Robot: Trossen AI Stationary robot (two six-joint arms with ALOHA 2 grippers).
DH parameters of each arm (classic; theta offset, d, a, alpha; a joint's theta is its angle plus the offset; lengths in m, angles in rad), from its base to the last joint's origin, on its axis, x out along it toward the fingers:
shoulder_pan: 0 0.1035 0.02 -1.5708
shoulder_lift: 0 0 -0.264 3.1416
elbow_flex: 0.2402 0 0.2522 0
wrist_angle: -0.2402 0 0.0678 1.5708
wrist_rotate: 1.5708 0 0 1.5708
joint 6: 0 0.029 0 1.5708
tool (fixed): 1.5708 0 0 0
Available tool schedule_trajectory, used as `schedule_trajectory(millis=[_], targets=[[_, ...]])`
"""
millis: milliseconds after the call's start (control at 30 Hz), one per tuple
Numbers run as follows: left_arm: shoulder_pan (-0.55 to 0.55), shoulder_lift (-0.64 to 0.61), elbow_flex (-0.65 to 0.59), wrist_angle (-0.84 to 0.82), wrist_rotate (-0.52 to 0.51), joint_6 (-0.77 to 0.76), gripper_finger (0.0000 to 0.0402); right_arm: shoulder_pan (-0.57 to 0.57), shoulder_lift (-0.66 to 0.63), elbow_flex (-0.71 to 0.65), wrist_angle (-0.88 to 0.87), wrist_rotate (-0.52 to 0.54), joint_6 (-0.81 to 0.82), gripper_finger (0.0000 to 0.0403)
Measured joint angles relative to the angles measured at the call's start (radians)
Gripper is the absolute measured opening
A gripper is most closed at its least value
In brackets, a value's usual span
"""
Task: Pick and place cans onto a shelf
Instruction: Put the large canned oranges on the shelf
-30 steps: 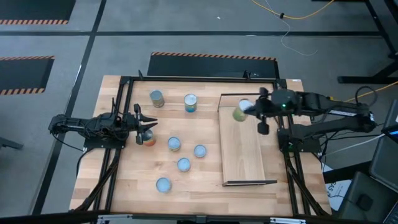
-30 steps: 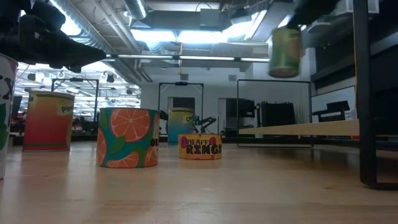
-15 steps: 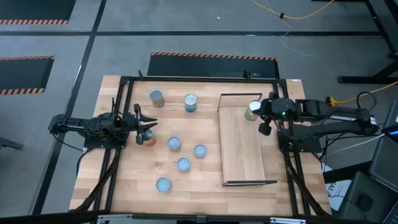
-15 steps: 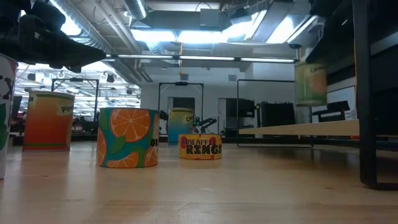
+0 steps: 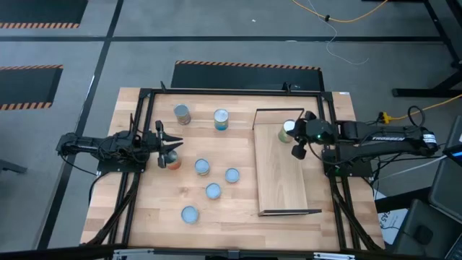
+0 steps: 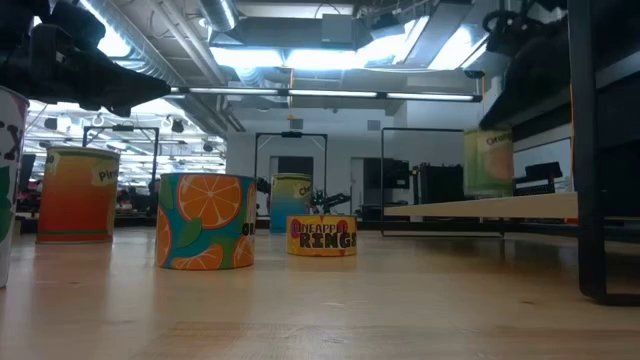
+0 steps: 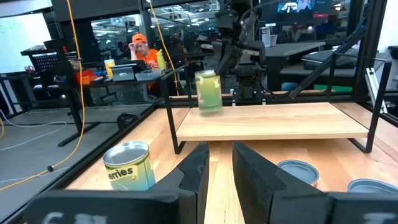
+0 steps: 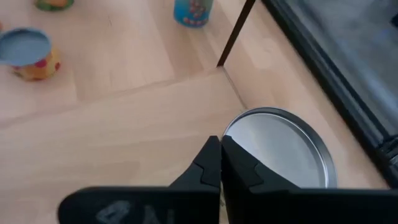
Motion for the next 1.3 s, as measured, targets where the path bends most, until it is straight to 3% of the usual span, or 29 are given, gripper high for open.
schedule_trajectory(millis=[233,633,1300], targets=[[0.000,0.000,0.000,0.000,0.000,0.000,0.0064,-0.001,0.000,-0.035,0.048,0.095,0.001,0.0000],[0.000,0.000,0.000,0.000,0.000,0.000,0.0064,0.000,0.012,-0.039,0.050,0.045,0.010,0.0000],[0.000,0.000,0.000,0.000,0.000,0.000,0.0064,-0.001,0.064,-0.037,0.059,0.056,0.010,0.0023]])
